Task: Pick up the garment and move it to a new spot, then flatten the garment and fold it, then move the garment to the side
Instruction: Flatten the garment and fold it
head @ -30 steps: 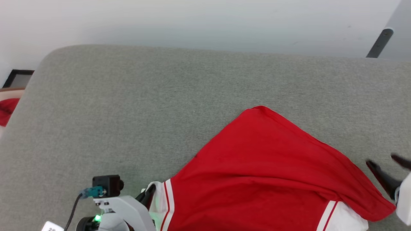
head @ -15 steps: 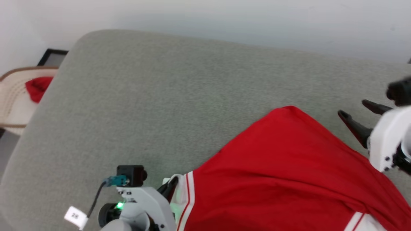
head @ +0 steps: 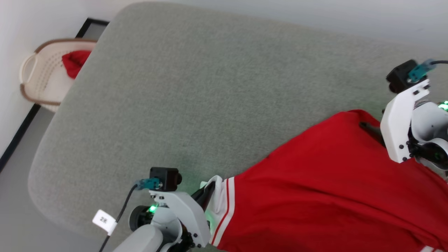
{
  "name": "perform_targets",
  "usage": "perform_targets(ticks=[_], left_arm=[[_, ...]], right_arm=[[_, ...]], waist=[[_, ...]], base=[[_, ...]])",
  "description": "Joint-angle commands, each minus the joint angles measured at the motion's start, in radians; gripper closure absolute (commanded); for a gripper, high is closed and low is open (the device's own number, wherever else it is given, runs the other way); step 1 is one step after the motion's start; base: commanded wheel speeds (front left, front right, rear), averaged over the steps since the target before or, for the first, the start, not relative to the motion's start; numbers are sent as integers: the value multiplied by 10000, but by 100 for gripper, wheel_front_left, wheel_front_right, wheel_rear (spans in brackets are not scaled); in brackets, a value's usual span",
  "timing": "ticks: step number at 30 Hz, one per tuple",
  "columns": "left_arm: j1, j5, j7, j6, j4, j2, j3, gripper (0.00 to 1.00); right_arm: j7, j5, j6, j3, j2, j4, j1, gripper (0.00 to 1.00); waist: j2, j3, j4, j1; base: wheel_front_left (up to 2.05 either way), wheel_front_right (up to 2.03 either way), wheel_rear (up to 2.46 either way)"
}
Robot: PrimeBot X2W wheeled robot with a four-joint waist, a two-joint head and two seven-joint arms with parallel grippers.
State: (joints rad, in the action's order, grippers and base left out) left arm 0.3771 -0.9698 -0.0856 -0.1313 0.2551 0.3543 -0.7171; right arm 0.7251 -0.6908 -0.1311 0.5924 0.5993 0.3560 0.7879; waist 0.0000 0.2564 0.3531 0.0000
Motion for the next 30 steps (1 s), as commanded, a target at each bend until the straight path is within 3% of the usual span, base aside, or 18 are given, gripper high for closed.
perform_targets(ticks=[1,12,13,14,17,22,30], left_arm=[[170,-4,102,121,158,-124,-35,100],[589,-14,265,493,822,-618,-181,100],[612,-25,276,497,878,-644,-188,100],[637,-34,292,509,935,-671,-190,100],[680,-52,306,575,1085,-756,-203,100],[715,-105,233,598,1313,-729,-222,100],[1193,-99,-356,593,767,11,-34,100]], right_arm=[[237,-193,7,336,-12,334,319,0],[1627,-1024,7,1661,-206,2152,1147,2],[1852,-1067,9,1756,-246,2367,1211,67],[2019,-1172,9,1743,-306,2594,1261,100],[2427,-1257,7,1597,-543,3215,1476,100],[2168,-846,9,1185,-906,4006,2151,100],[1433,-914,9,658,-1331,4290,2949,100]], waist=[[0,425,393,0],[0,878,801,0],[0,884,818,0],[0,890,835,0],[0,897,865,0],[0,795,755,0],[0,79,239,0]], base=[[0,0,0],[0,0,0],[0,0,0],[0,0,0],[0,0,0],[0,0,0],[0,0,0]])
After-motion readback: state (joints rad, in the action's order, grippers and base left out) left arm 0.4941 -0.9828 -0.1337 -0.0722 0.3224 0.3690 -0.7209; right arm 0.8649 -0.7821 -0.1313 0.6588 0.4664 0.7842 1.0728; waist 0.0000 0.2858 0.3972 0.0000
